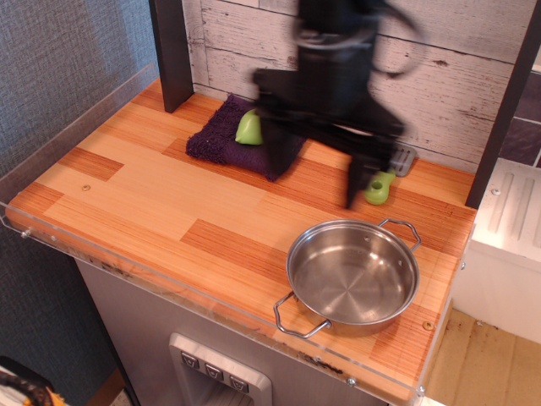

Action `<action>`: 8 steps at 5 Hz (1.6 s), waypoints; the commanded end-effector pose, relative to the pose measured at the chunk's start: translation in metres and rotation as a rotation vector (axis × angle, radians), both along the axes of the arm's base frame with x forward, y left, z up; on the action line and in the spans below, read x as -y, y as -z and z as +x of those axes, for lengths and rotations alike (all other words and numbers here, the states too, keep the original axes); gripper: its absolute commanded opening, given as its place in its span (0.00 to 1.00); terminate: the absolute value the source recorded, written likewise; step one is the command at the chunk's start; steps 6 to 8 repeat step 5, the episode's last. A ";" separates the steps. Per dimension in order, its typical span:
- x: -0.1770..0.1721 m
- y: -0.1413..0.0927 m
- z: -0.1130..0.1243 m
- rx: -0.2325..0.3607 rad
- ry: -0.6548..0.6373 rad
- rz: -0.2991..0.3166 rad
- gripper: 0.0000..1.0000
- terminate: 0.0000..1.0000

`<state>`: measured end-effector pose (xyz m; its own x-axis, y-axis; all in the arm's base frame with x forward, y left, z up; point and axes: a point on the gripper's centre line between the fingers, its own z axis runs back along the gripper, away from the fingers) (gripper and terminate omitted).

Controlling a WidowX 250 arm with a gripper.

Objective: Move pan to front right table corner

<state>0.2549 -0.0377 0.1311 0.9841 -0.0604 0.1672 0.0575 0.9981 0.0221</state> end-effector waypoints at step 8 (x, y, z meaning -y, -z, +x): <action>-0.043 0.021 0.014 -0.055 0.036 -0.072 1.00 1.00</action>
